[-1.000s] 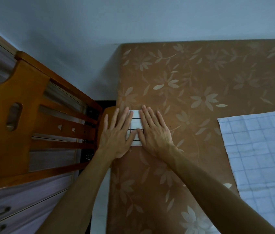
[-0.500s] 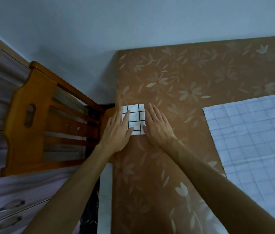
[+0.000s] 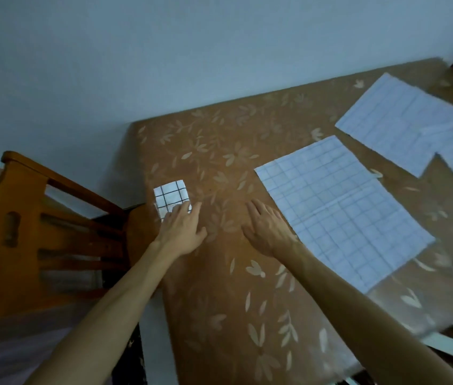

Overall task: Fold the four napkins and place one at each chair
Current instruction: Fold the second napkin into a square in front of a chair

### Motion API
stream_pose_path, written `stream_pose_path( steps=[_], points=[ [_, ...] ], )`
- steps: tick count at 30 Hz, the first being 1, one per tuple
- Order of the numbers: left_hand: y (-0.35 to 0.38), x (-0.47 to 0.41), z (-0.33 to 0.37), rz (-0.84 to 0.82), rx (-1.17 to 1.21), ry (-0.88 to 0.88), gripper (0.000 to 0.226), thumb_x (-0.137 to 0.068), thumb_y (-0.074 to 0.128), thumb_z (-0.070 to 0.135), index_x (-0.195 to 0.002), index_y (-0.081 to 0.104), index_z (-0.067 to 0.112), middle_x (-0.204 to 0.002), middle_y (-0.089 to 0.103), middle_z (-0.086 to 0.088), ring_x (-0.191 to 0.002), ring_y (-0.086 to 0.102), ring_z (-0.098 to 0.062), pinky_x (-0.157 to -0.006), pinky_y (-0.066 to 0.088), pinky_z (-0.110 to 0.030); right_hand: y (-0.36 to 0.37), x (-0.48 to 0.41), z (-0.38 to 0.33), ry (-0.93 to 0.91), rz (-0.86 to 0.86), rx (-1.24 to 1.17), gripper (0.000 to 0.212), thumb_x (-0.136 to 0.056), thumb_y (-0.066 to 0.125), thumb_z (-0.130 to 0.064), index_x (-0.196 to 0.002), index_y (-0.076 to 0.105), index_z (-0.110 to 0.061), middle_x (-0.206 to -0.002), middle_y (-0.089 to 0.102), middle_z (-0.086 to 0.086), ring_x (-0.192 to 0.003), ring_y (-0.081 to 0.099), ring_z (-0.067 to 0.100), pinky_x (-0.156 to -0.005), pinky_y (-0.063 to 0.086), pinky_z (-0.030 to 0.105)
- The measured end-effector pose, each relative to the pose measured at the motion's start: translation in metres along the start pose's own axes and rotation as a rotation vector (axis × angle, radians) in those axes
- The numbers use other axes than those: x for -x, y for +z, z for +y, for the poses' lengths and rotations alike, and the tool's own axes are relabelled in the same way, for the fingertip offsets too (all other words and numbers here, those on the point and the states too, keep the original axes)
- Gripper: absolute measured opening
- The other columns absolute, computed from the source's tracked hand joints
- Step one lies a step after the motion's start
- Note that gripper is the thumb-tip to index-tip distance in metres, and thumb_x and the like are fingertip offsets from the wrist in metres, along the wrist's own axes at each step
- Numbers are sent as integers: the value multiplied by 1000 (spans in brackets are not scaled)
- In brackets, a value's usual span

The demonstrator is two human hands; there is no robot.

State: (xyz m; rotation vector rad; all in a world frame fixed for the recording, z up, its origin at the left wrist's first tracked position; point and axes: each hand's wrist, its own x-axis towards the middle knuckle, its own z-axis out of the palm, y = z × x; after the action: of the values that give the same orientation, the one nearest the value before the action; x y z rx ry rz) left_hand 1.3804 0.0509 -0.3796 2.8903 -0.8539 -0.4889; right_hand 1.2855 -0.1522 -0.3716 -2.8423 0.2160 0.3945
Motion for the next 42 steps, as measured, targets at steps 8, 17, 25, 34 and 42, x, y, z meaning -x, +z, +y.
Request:
stream_pose_path(
  steps=[8, 17, 25, 34, 42],
  points=[
    [8, 2, 89, -158, 87, 120, 63, -96, 50, 38, -151, 26, 20, -153, 33, -6, -136, 39, -30, -103, 41, -44, -2, 99, 64, 271, 119, -90, 51, -99, 44, -32, -144, 34, -11, -144, 44, 6, -133, 42, 25, -111, 29, 37],
    [65, -23, 210, -380, 388, 30, 57, -96, 54, 30, -148, 33, 22, -145, 44, -7, -112, 54, -20, -90, 46, -33, 33, 154, 178, 528, 37, -236, 55, -100, 46, -32, -147, 30, -9, -146, 43, 12, -131, 45, 30, -110, 35, 42],
    [101, -62, 270, -289, 758, -254, 46, -88, 60, 16, -133, 49, 14, -109, 62, -1, -93, 60, -15, -75, 49, -26, 58, 158, 235, 713, 56, -328, 49, -90, 54, -22, -135, 40, -7, -129, 51, 14, -116, 50, 34, -96, 43, 40],
    [126, -51, 310, -300, -51, 468, 101, -65, 81, 55, -151, 31, 33, -162, 13, -9, -144, 19, -30, -116, 27, -42, 87, 158, 234, 602, 15, -249, 94, -75, 74, -55, -147, 30, -14, -156, 18, 15, -146, 18, 32, -117, 26, 40],
    [138, -65, 308, -13, -115, 598, 54, -41, 95, 40, -91, 77, 27, -109, 67, -11, -94, 64, -25, -80, 57, -36, 97, 163, 241, 596, 138, -295, 86, -68, 82, -48, -139, 46, -18, -154, 31, 16, -142, 29, 37, -114, 28, 45]
  ],
)
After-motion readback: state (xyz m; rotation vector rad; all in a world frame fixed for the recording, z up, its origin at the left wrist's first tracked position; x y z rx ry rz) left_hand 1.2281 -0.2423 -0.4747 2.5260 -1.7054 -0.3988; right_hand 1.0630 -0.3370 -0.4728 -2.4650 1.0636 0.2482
